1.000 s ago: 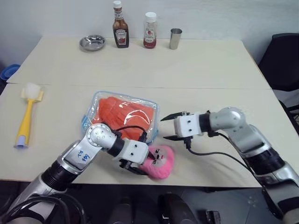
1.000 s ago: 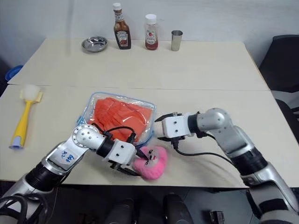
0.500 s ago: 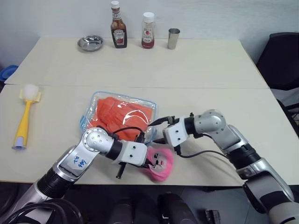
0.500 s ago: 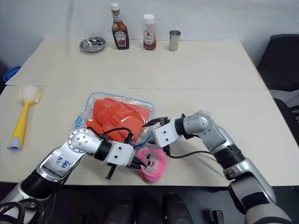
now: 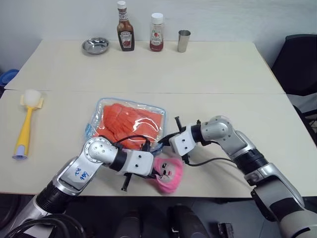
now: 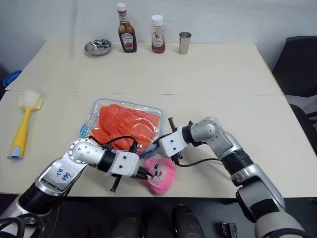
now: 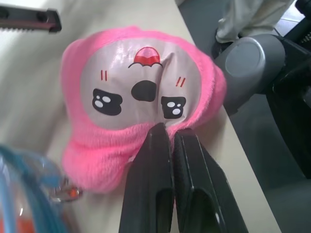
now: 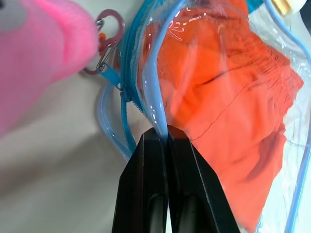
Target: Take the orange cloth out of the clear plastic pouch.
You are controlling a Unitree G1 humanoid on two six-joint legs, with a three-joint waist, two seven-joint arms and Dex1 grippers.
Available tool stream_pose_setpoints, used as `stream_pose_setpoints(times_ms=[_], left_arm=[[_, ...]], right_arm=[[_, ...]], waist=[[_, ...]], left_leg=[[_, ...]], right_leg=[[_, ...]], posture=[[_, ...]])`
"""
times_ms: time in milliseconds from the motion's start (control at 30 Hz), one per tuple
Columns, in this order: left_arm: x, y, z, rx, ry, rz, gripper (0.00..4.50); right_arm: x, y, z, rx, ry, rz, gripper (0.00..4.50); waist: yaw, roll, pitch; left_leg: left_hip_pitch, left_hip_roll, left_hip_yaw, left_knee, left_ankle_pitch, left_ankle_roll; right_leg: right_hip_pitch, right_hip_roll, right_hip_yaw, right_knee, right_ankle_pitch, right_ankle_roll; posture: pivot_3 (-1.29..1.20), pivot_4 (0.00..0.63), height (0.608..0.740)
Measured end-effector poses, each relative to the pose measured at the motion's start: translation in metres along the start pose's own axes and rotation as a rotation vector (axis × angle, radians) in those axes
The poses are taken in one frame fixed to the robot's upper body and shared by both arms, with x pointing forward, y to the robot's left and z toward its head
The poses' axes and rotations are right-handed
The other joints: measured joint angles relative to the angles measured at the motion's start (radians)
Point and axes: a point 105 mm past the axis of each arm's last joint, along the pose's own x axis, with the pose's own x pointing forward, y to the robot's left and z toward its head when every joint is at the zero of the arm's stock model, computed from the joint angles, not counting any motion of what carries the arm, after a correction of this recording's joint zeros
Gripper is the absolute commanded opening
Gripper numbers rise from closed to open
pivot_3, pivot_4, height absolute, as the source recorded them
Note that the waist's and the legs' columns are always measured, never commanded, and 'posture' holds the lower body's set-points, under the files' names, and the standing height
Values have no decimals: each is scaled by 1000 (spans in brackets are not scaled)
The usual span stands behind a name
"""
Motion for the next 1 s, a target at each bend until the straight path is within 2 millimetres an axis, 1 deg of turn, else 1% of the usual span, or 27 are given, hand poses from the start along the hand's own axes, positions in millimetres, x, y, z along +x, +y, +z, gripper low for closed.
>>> stream_pose_setpoints(times_ms=[100, 200, 333, 433, 500, 600, 667, 733, 833, 900, 1000], left_arm=[[-15, 4, -4, -57, -9, 56, 0], [-35, 6, -7, -157, -32, 120, 0], [-63, 2, -11, -288, -59, 214, 0], [-77, -4, -16, -363, -67, 272, 0], [-88, -9, -23, -416, -57, 325, 0], [-108, -13, -31, -493, -64, 415, 0], [-127, -15, -40, -548, -63, 486, 0], [-149, -18, -54, -608, -35, 562, 0], [-172, -19, -63, -654, -27, 642, 0], [-181, -17, -66, -672, -32, 673, 0], [-180, -15, -66, -672, -31, 677, 0]], right_arm=[[-4, -1, -2, -12, 10, -1, 33], [-13, -2, -9, -20, 36, -7, 33], [-29, -4, -17, -37, 65, -26, 33], [-38, -3, -21, -43, 77, -32, 33], [-42, -4, -20, -61, 71, -40, 33], [-54, -2, -22, -76, 84, -46, 33], [-63, -1, -22, -81, 83, -61, 33], [-71, 5, -23, -85, 78, -58, 33], [-77, 13, -22, -82, 65, -51, 33], [-80, 16, -22, -79, 57, -50, 33], [-82, 18, -21, -74, 49, -59, 33]], waist=[[0, 0, 0], [1, 0, 0], [1, 0, 0], [1, 0, 0], [-1, 0, 0], [-1, 0, 0], [-1, 0, 0], [-1, 0, 0], [-1, 0, 0], [1, 0, 0], [0, 0, 0]], left_leg=[[0, 0, 0, 0, 0, 0], [0, 0, 0, 0, 0, 0], [0, 0, 0, 0, 0, 0], [0, 0, 0, 0, 0, 0], [0, 0, 0, -1, 0, 0], [0, 0, -1, -1, -2, 3], [0, 0, -1, -1, -2, 3], [0, 0, -1, -1, -2, 4], [0, 0, -1, -1, -3, 5], [0, 0, -1, -1, -3, 5], [0, 0, -1, -1, -3, 5]], right_leg=[[0, 0, 0, 0, 0, 0], [0, 0, 0, 0, 0, 0], [0, -1, 0, 0, 0, 0], [0, -1, 0, 0, 0, 0], [0, -1, 0, -1, 0, 0], [0, -1, -1, -1, 0, 0], [0, -1, -1, -2, 0, 0], [0, -1, -1, -2, 0, 0], [1, -1, -1, -3, 0, 0], [1, -1, -1, -3, 0, 0], [1, -1, -1, -3, 0, 0]], posture=[[0, 150, 740], [0, 150, 740], [0, 150, 740], [0, 150, 740], [0, 150, 740], [0, 150, 740], [0, 150, 740], [0, 150, 740], [0, 150, 740], [0, 150, 740], [0, 150, 740]])
